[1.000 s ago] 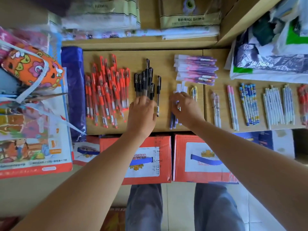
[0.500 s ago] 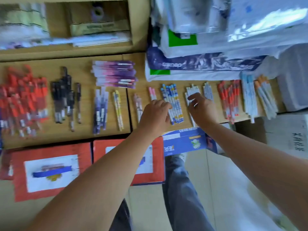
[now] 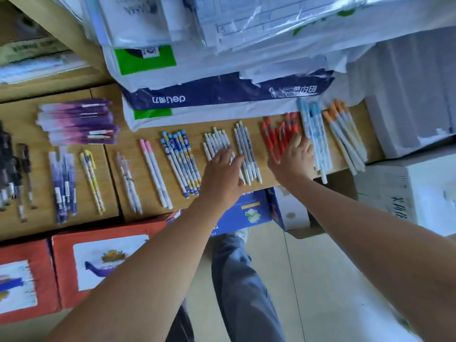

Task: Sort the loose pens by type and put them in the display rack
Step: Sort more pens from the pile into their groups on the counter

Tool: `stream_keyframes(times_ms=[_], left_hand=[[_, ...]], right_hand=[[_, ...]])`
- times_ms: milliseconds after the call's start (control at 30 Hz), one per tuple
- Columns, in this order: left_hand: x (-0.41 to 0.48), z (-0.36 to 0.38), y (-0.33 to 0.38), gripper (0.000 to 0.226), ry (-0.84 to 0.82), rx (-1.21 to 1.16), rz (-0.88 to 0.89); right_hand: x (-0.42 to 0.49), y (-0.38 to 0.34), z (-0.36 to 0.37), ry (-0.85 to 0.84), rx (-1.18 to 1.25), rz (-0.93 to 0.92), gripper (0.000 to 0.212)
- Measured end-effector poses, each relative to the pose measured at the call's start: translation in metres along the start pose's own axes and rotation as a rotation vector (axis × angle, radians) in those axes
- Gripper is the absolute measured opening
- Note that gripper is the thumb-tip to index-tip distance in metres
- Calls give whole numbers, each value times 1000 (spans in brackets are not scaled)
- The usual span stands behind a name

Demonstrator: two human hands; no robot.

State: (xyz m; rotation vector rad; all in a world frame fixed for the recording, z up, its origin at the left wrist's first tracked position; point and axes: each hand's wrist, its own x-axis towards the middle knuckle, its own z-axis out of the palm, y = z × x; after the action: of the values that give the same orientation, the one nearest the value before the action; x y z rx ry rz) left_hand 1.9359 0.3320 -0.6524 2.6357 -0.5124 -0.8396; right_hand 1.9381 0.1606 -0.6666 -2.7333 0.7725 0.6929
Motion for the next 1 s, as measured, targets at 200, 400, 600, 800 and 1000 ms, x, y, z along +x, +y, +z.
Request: stream_keyframes(times_ms=[200,400,600,800,1000], left_hand=[[6,2,5,54,48,40,5],[9,1,7,52,42,39,-5],[12,-3,3,49,52,3,7],[15,-15,-3,32,184,-352,-110],[6,-55,-18,62,291,-1044,-383]], right_hand=[[9,-3,6,35,12,-12,84],[11,-8,10,-3,-50,-75,70],[19,-2,4,8,27,-99,35],[10,-10,-15,-226,272,-359,32],[-21,-67,-34,-434,160,-582,39]])
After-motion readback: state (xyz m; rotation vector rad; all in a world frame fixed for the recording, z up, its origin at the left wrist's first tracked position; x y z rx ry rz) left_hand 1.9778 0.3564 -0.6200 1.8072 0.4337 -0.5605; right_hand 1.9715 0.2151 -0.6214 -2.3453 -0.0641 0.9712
